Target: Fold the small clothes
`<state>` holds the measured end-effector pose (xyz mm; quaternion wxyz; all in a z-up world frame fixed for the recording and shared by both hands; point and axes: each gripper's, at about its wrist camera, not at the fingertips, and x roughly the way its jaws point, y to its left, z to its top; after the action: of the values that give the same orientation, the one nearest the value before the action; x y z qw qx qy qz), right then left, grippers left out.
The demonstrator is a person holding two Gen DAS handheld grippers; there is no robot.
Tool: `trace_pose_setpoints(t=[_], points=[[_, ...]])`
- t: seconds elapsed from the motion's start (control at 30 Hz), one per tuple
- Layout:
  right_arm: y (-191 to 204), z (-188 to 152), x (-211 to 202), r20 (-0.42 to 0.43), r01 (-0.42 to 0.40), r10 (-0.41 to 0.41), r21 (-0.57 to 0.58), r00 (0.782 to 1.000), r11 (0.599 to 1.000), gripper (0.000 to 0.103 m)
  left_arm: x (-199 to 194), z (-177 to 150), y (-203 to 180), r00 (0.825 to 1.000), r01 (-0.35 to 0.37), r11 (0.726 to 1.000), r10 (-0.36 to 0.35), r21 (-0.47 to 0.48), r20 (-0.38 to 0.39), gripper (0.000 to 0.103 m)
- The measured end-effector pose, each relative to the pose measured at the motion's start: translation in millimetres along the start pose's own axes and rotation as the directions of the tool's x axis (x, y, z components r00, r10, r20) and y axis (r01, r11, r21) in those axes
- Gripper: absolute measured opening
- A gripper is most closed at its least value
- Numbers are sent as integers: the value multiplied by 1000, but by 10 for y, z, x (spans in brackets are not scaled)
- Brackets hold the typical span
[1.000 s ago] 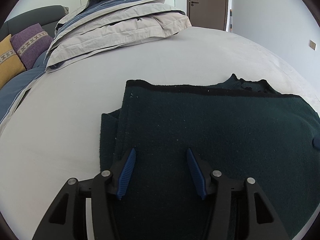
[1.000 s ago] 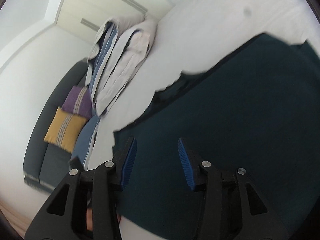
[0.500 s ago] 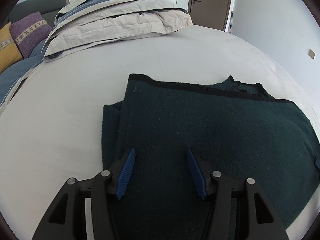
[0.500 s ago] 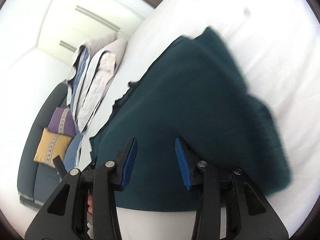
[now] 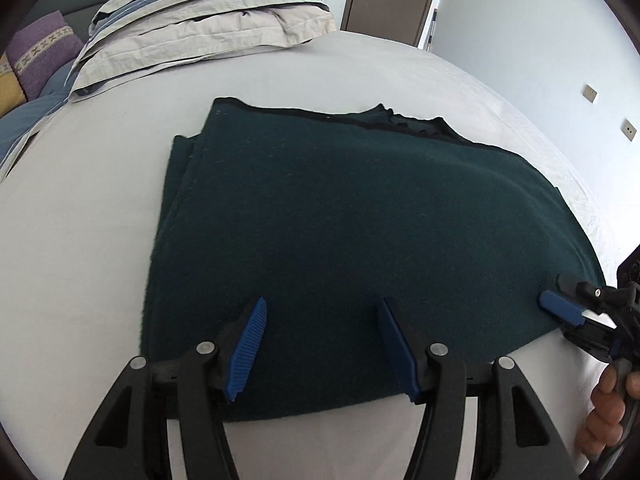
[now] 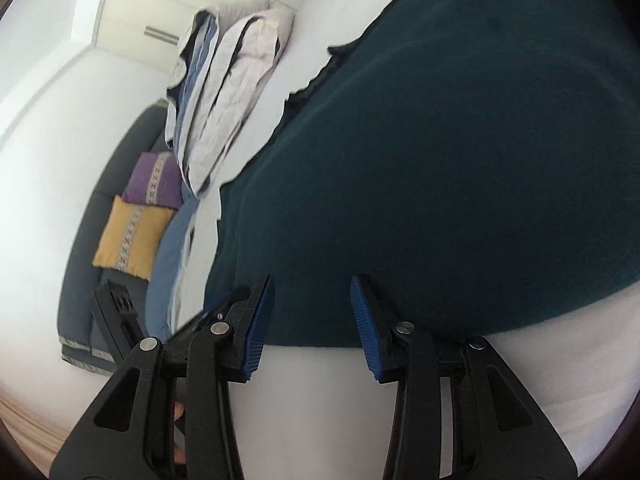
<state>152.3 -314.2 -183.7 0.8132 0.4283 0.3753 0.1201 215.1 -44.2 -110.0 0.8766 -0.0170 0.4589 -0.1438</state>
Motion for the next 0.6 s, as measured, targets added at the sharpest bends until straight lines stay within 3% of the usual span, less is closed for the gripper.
trace_pose_setpoints(t=[0.1,0.17,0.27,0.3,0.37,0.4,0.5,0.6], points=[[-359,70,-505,123,13,-23,80,992,997,38,-59,-67,243,1000,18,999,-18,-46,11,58],[-617,110,-918,213,47,-76,137,974,990,38,-109,-104,340,999,36,997,-34,-67,21,58],[-892,123,-1527,329,93,-162,214,930,972,39,-208,-136,431,999,20,994,-16,-106,36,58],[-982,154,-1740,356,106,-187,235,916,966,48,-252,-144,459,999,18,992,-13,-128,42,58],[-1065,136,-2099,401,174,-276,272,874,947,50,-351,-169,460,999,18,986,-9,-165,53,58],[-1132,166,-2293,409,177,-281,274,868,945,50,-393,-170,438,998,18,986,-8,-167,57,60],[-1159,232,-2453,395,161,-253,252,883,954,51,-459,-111,297,997,29,990,-20,-142,68,64],[-1048,357,-2352,356,156,-219,196,908,968,51,-473,7,115,995,80,989,-71,-127,73,65]])
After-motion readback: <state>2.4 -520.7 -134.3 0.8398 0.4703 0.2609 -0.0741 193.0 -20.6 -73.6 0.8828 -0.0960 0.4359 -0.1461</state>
